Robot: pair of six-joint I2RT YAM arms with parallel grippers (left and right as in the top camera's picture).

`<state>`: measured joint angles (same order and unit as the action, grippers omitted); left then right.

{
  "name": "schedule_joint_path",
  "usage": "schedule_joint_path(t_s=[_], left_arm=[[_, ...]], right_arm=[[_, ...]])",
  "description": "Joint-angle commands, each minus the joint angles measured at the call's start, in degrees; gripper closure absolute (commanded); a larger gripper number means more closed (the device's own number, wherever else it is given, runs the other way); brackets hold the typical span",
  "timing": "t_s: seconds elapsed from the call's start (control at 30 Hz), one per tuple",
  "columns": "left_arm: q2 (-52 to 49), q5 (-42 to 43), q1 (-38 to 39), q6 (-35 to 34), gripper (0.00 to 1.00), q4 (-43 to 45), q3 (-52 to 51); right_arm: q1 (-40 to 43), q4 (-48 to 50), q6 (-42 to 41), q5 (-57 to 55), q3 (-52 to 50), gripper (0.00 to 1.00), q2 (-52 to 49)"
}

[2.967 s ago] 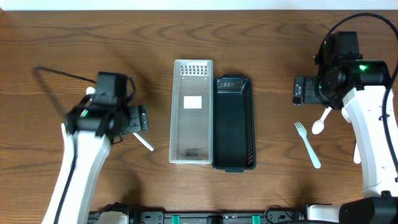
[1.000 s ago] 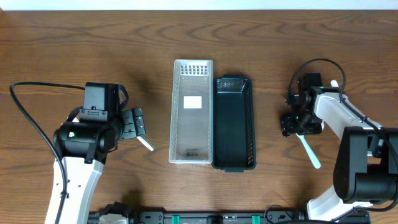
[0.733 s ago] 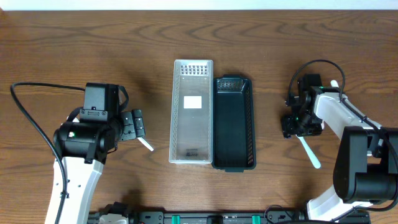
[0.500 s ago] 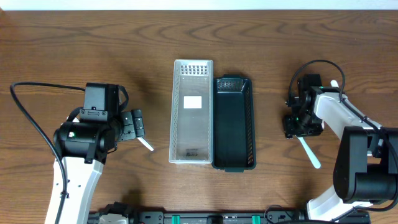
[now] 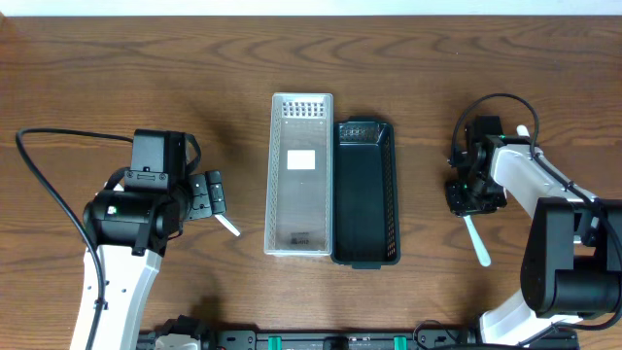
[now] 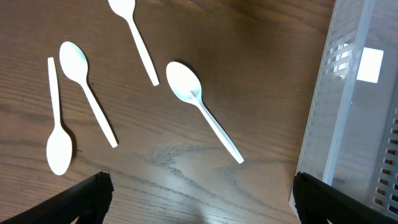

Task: Pack container
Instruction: 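Lower the right gripper onto a white fork and close it, then carry the fork into the black basket and open the right gripper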

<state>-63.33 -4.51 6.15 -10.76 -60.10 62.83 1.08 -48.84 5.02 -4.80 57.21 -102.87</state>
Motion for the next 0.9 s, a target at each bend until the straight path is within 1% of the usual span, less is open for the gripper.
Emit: schedule_joint_path(t_s=[0.0, 0.07, 0.13, 0.4, 0.5, 0.63, 0.73, 0.87], left_arm=[[-0.39, -0.70, 0.02, -0.92, 0.05, -0.33, 0.50], [-0.39, -0.70, 0.02, -0.92, 0.05, -0.33, 0.50], [-0.39, -0.70, 0.02, -0.92, 0.05, -0.33, 0.50], [-0.39, -0.70, 0.02, -0.92, 0.05, -0.33, 0.50], [-0.39, -0.70, 0.02, -0.92, 0.05, -0.33, 0.50], [-0.39, -0.70, 0.02, -0.92, 0.05, -0.31, 0.50], [-0.39, -0.70, 0.02, -0.92, 0.05, -0.28, 0.50], [-0.39, -0.70, 0.02, -0.92, 0.05, -0.26, 0.50]], right_arm=[[0.46, 0.48, -0.26, -4.02, -2.10, 0.72, -3.21], [0.46, 0.85, -0.24, -4.02, -2.10, 0.74, -3.21], [0.46, 0.90, -0.26, -4.02, -2.10, 0.78, -3.21], [0.46, 1.66, -0.26, -4.00, -2.10, 0.80, -3.21], [0.44, 2.54, -0.96, -3.98, -2.10, 0.88, -3.21], [0.35, 4.13, -4.79, -4.00, -1.64, 0.99, -3.21], [0.22, 3.72, -6.32, -4.00, 0.26, 0.99, -3.08], [-1.05, 0.00, -8.59, -3.91, 5.64, 0.99, -1.79]])
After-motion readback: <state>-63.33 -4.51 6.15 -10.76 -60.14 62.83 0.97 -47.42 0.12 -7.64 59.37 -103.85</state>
